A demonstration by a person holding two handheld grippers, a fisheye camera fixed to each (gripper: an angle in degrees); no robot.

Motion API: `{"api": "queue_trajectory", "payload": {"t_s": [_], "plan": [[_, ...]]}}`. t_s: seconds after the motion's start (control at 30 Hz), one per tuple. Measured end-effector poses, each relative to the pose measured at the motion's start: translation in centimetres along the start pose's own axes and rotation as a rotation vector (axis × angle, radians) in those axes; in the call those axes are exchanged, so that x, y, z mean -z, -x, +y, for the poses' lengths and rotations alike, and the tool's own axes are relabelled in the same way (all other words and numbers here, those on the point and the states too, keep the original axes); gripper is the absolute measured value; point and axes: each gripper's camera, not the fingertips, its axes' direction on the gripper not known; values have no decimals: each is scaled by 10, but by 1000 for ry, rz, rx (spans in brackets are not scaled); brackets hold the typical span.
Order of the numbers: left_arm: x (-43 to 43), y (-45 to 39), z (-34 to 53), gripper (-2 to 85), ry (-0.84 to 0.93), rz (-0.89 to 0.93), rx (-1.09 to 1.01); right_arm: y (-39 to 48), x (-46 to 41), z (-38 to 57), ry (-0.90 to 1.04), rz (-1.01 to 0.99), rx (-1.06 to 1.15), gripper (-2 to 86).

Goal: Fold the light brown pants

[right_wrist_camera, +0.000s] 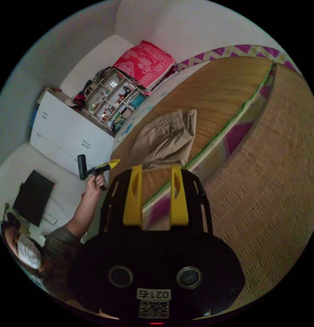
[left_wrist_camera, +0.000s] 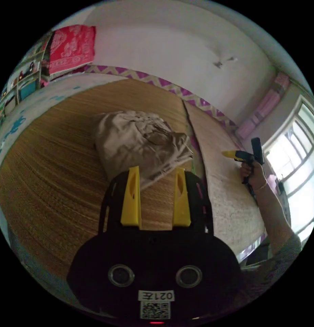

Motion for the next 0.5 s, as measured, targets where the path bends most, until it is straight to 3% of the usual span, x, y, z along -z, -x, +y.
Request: {"api": "queue_trajectory", "payload": {"t_s": [0.2, 0.37, 0.5], "plan": [[-29, -179, 88, 85, 12, 27, -281, 30, 34, 159, -4, 253, 102, 114], [-86, -320, 142, 13, 80, -62, -425, 33, 76, 285, -39, 644, 32, 119], [-121, -393, 166, -7, 121, -40, -472, 22, 116, 340, -96, 845, -68, 124]]}}
